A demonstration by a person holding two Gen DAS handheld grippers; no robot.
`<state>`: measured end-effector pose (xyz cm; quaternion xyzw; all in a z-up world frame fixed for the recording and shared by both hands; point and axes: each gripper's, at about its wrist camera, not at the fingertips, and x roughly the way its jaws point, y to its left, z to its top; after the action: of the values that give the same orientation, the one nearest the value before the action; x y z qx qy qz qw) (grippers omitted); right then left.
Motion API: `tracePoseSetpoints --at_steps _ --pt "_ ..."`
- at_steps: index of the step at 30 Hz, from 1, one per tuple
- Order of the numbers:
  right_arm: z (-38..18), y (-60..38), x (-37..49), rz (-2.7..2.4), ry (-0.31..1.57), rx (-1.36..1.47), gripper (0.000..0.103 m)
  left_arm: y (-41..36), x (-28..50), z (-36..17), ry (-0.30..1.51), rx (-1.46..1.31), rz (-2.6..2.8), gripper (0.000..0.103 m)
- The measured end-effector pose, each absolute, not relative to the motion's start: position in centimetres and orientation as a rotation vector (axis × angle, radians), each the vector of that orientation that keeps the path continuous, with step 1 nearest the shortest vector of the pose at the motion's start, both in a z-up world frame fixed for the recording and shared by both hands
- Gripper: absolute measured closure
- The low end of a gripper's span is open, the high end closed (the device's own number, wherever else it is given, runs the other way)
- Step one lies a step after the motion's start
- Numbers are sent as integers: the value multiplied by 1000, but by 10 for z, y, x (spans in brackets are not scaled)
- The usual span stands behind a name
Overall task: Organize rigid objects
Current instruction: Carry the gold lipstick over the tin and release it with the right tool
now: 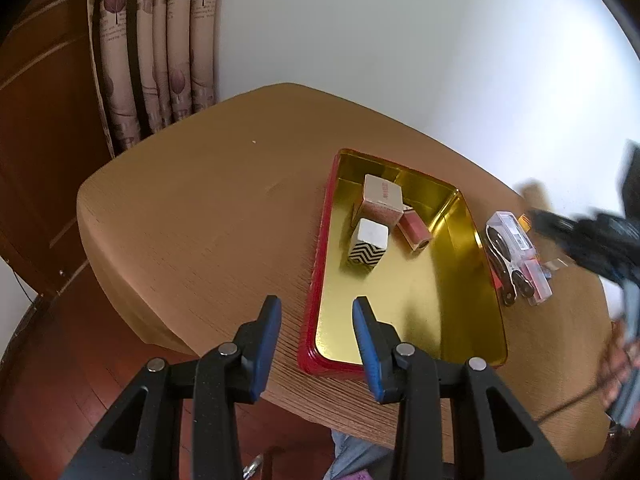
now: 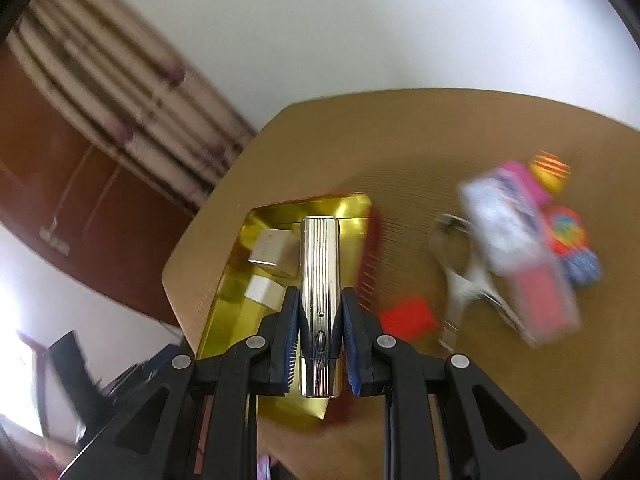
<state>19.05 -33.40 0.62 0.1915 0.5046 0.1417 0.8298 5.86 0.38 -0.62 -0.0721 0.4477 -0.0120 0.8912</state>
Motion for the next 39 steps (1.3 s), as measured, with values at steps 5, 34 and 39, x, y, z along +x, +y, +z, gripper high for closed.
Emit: tracePoseSetpoints --at_steps 5,34,39 --pt "-28 -293 238 283 1139 303 83 4 60 -8 951 -175 -66 65" --pt "-39 -445 112 -126 1026 150 48 -17 59 -20 996 -93 -85 65" --pt "-51 -479 104 -112 1044 321 49 -23 58 -21 989 -65 -67 64"
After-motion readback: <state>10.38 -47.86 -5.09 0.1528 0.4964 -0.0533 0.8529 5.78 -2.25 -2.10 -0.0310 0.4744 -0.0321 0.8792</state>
